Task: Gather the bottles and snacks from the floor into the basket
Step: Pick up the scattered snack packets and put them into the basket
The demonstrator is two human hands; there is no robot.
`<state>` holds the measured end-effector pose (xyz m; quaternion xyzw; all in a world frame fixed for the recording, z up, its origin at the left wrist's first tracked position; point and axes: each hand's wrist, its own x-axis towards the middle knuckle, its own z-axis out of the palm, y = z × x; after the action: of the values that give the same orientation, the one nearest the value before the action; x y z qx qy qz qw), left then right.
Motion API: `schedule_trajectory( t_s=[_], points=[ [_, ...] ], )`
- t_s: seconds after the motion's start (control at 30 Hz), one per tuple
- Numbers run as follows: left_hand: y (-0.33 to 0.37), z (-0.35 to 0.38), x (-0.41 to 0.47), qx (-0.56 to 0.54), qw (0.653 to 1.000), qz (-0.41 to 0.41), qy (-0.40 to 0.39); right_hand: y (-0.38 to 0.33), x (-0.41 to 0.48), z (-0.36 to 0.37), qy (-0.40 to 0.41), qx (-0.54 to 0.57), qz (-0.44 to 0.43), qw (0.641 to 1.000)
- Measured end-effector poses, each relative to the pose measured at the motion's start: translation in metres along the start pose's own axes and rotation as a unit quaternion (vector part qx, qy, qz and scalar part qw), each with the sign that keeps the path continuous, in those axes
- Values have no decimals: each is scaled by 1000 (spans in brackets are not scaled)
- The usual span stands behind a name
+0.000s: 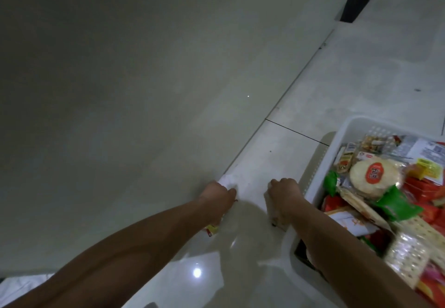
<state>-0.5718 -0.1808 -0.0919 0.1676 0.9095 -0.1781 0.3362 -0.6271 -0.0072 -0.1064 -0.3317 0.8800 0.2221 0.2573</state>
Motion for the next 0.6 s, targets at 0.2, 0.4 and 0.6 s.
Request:
schedule_trajectory(
  t_s=[0.2,0.4,0.6],
  points=[
    [12,-38,4,-87,983,-78,141,24,-17,-43,220,118,55,967],
    [29,-127,22,-418,857,-116,279,128,-94,-45,288,258,348,854],
    [104,-185,41,-476,821,-29,314,179,-190,60,188,357,522,751]
  ],
)
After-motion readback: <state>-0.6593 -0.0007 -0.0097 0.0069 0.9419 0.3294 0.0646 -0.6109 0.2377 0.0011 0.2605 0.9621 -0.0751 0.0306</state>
